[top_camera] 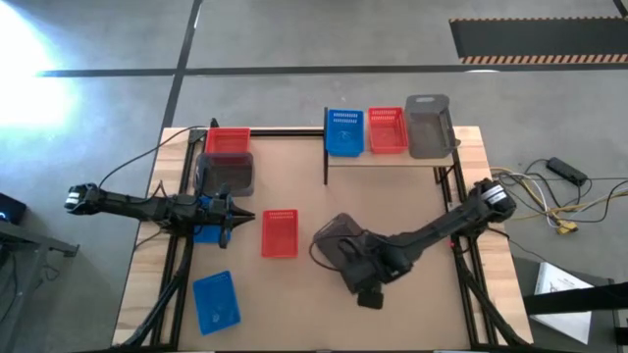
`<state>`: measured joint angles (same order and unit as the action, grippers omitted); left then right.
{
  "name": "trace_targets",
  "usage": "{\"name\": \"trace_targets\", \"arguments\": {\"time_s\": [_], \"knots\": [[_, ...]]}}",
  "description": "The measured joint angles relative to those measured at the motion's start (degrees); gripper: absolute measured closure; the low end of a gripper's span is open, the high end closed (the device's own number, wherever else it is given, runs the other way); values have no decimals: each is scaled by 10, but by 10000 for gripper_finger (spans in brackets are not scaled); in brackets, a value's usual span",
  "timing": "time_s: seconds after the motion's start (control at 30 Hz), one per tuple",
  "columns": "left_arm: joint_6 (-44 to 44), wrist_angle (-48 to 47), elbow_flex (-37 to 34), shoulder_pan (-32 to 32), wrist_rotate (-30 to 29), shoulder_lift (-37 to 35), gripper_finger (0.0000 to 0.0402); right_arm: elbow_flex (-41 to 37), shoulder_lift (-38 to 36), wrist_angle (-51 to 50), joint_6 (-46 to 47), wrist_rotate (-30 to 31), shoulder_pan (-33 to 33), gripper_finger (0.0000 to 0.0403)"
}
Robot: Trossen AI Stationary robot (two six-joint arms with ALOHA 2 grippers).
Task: Stack baskets on shelf by color
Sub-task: Stack the right black bin on the other black bin on the shelf
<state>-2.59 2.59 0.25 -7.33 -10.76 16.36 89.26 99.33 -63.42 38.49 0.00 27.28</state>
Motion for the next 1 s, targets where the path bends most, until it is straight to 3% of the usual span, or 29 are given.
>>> {"name": "trace_targets", "arguments": {"time_s": [0.2,0.47,0.57,0.73,1.0], "knots": [[0,0,0,0,0,0,379,-25,-10,93,30,-28,38,252],[0,0,0,0,0,1,379,-103,-3,364,28,-49,34,310],[0,0,0,0,0,1,379,-109,1,418,43,-34,32,333],[0,0,0,0,0,0,379,-110,7,333,123,34,29,365],[0,0,0,0,0,1,379,-111,-5,45,328,77,41,393]]}}
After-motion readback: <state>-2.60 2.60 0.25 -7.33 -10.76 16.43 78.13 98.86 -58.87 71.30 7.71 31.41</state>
